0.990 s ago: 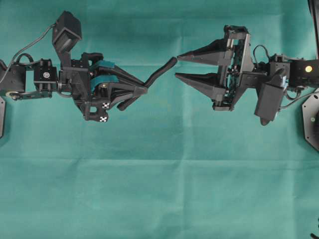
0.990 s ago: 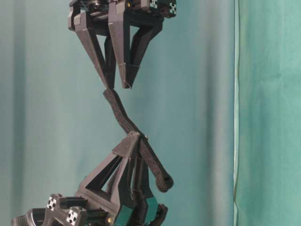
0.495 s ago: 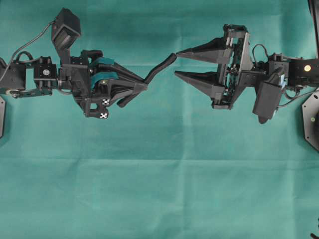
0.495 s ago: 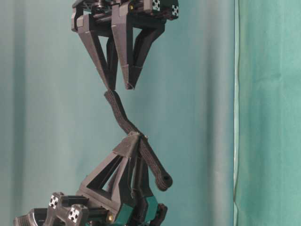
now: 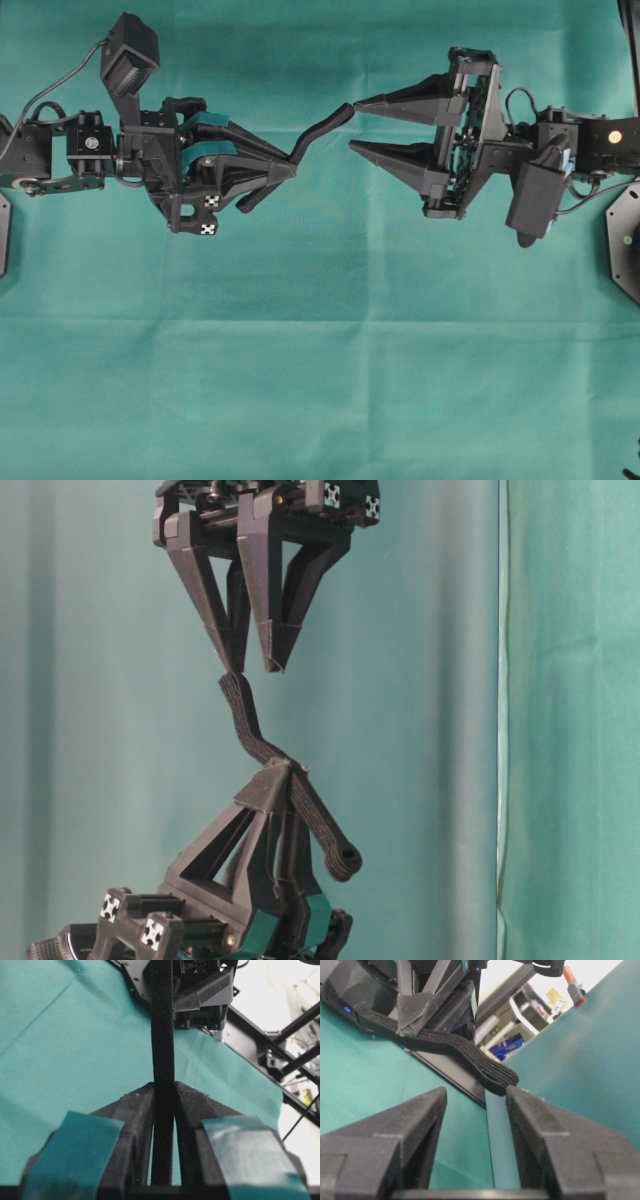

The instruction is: Peel off the Velcro with your right arm.

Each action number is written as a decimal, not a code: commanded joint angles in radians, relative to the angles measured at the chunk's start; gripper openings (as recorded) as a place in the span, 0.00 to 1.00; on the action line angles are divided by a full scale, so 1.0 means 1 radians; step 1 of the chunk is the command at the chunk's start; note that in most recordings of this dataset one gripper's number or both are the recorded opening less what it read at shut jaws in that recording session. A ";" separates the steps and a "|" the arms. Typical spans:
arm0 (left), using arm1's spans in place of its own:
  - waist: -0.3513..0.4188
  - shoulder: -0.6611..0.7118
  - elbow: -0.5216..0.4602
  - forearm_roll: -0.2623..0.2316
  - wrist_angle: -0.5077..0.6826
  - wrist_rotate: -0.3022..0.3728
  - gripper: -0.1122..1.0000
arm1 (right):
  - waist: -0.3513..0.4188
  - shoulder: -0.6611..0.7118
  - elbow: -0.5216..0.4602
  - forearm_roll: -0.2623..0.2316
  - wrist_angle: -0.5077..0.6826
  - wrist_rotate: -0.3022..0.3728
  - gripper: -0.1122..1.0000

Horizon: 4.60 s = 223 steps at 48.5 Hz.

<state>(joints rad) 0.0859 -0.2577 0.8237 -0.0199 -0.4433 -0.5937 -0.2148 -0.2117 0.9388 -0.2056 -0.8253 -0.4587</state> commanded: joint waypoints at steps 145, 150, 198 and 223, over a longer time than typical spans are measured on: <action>-0.017 -0.005 -0.014 0.000 -0.026 0.003 0.19 | -0.040 0.092 -0.075 0.000 -0.155 0.006 0.03; -0.017 -0.005 -0.015 -0.002 -0.026 0.003 0.19 | -0.037 0.092 -0.067 0.002 -0.152 0.008 0.03; -0.015 -0.005 -0.018 0.000 -0.034 0.003 0.19 | 0.043 0.133 -0.064 0.002 -0.135 0.011 0.02; -0.017 -0.006 -0.017 0.000 -0.044 0.003 0.19 | 0.087 0.140 -0.078 0.000 -0.080 0.020 0.02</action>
<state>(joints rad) 0.0675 -0.2531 0.8237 -0.0215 -0.4694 -0.5906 -0.1427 -0.0675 0.8836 -0.2056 -0.9097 -0.4433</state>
